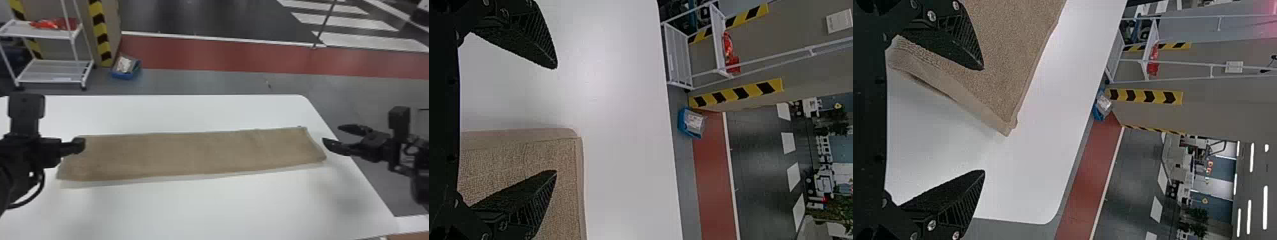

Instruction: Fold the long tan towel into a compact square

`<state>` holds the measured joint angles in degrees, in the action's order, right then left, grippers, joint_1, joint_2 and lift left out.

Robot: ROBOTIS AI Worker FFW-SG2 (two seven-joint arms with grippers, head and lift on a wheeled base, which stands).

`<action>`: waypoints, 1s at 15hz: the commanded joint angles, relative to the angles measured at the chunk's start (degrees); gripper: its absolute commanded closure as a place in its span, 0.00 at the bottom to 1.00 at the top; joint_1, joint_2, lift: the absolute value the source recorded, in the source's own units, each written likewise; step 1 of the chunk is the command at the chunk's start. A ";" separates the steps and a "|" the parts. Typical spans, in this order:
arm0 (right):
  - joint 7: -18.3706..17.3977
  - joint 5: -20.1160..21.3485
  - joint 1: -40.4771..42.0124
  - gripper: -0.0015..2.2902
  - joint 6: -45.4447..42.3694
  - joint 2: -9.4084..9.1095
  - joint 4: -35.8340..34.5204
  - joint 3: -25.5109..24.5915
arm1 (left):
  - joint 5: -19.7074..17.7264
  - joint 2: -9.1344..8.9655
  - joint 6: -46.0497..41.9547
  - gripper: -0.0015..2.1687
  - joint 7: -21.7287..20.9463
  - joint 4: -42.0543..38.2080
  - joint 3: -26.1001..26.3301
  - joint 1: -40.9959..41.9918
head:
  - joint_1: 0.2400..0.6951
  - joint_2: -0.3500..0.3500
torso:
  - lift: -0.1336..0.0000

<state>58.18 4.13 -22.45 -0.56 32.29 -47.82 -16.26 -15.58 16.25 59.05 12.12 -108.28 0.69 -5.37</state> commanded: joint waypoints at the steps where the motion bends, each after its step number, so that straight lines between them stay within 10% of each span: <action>1: 0.00 -0.09 -0.05 0.07 -0.01 -0.12 0.00 0.00 | 0.02 0.01 0.33 0.07 0.01 -0.08 0.10 0.01 | 1.00 0.25 | 0.07; 15: 0.00 -0.09 0.57 0.08 -1.24 -0.12 0.00 -0.35 | -0.07 0.01 0.85 0.07 -0.17 0.00 0.36 -0.08 | 1.00 0.25 | 0.07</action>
<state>58.18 4.04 -21.90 -1.76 32.18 -47.81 -16.60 -15.60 16.26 59.49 11.95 -108.13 1.01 -5.45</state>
